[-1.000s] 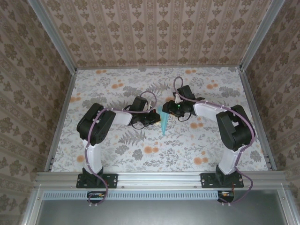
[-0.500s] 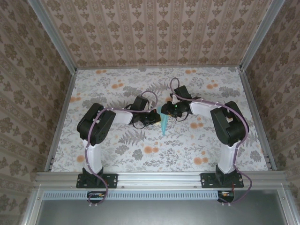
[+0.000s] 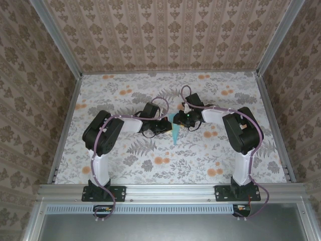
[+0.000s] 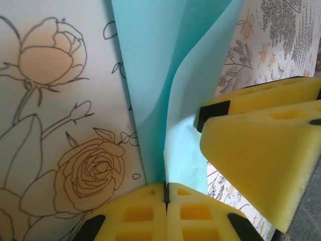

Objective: Fold a paper plane with a square sheet of paper (fold left side to right side)
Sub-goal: Fold the wing for the fifth time at the center of the table.

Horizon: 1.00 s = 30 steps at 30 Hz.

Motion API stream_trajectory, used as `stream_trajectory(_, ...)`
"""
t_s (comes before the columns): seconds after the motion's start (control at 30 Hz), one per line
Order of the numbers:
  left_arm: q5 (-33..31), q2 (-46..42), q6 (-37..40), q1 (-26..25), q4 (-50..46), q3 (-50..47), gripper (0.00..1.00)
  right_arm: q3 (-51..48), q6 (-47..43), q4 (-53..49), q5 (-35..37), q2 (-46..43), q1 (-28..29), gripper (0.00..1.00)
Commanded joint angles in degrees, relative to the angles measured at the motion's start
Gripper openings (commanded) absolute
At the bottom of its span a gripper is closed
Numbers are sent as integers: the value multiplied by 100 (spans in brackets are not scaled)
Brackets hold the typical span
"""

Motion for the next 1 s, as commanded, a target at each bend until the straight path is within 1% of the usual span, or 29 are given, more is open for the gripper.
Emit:
stream_trajectory(0.0,-529,164,191,30,-677,-87,0,145,-72,-328,137,206,18,33)
stream_trajectory(0.2,-398,-126,206,56,-440,-167,1,130,-41,-773,297,318,14,33)
stream_trajectory(0.4,-434,-771,374,109,-723,-190,18,67,-26,-916,392,372,11,33)
stream_trajectory(0.47,-475,-1048,453,119,-886,-256,20,67,-18,-905,395,407,4,33)
stream_trajectory(0.57,-408,-1408,457,102,-1015,-372,20,51,-3,-853,360,425,4,32)
stream_trajectory(0.7,142,-1628,115,-22,-733,-464,20,32,1,-813,354,410,5,33)
stream_trajectory(0.77,369,-1586,-84,-144,-522,-415,20,23,4,-803,359,395,5,32)
stream_trajectory(0.8,376,-1553,-151,-205,-472,-378,20,23,3,-805,355,403,5,32)
stream_trajectory(0.83,542,-1501,-218,-276,-420,-321,20,22,1,-803,355,392,9,32)
stream_trajectory(0.97,537,-1174,-371,-467,-360,-217,20,27,3,-801,342,393,5,32)
